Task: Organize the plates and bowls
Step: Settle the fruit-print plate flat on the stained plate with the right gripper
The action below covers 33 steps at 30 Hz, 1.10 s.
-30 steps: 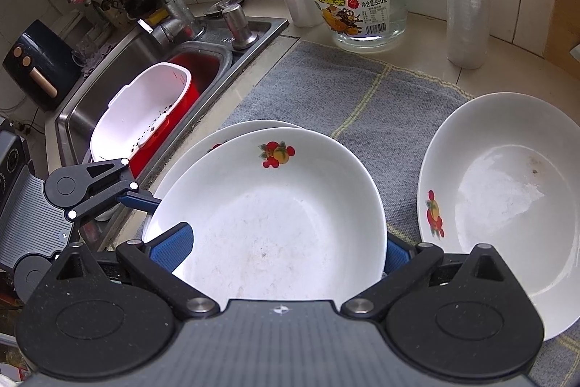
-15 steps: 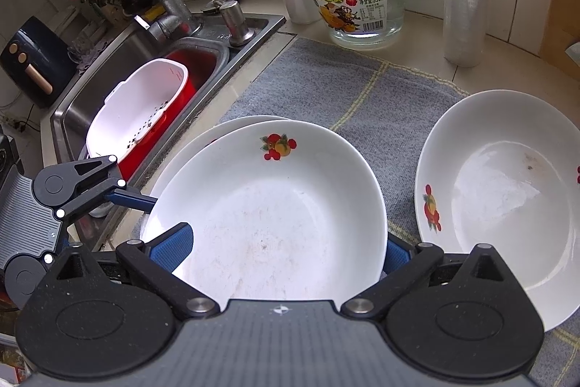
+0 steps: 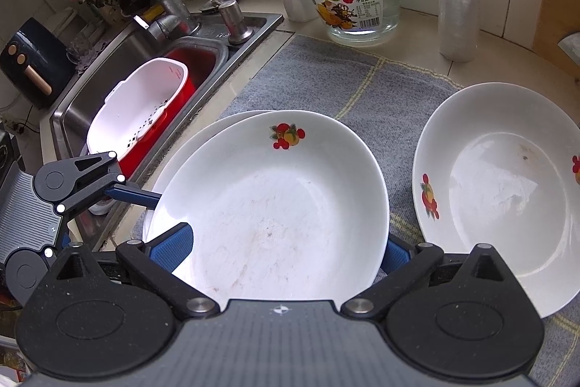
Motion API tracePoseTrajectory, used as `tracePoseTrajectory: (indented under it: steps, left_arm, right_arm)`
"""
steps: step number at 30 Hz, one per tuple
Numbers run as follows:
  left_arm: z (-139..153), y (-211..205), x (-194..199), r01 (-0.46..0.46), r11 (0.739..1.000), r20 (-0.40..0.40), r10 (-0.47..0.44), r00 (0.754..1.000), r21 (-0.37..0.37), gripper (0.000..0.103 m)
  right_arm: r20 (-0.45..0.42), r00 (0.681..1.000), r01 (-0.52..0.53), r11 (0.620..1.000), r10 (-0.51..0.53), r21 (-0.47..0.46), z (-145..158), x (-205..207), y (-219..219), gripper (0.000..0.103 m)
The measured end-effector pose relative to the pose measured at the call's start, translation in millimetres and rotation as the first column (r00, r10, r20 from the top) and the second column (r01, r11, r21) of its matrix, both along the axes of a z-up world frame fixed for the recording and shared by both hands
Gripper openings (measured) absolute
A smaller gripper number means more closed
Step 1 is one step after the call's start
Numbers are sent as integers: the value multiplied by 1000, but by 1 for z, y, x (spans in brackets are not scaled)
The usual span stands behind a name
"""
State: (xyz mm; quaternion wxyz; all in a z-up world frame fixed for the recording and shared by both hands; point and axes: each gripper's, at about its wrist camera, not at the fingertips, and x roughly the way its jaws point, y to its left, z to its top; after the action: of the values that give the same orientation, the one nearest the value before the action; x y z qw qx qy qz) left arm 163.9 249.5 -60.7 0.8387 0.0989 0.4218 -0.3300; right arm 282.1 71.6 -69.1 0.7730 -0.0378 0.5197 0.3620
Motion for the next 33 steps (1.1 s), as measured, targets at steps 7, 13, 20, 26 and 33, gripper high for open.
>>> tracePoseTrajectory:
  steps: [7, 13, 20, 26, 33]
  left_arm:
    - [-1, -2, -1, 8, 1000, -1, -8, 1000, 19, 100]
    - [0, -7, -1, 24, 998, -6, -23, 1000, 59, 100]
    - [2, -10, 2, 45, 995, -30, -42, 999, 87, 100]
    - [4, -10, 0, 65, 991, -29, -62, 998, 113, 101]
    - [3, -9, -1, 50, 993, -19, -48, 999, 106, 101]
  right_arm:
    - [-5, 1000, 1, 1000, -1, 5, 1, -3, -2, 103]
    - [-10, 1000, 10, 1000, -9, 15, 1, -7, -5, 103]
    - [-17, 1000, 16, 1000, -16, 26, 2, -9, -9, 103]
    - [-27, 999, 22, 999, -21, 48, 4, -10, -12, 103]
    - [-21, 1000, 23, 999, -23, 33, 3, -12, -9, 103]
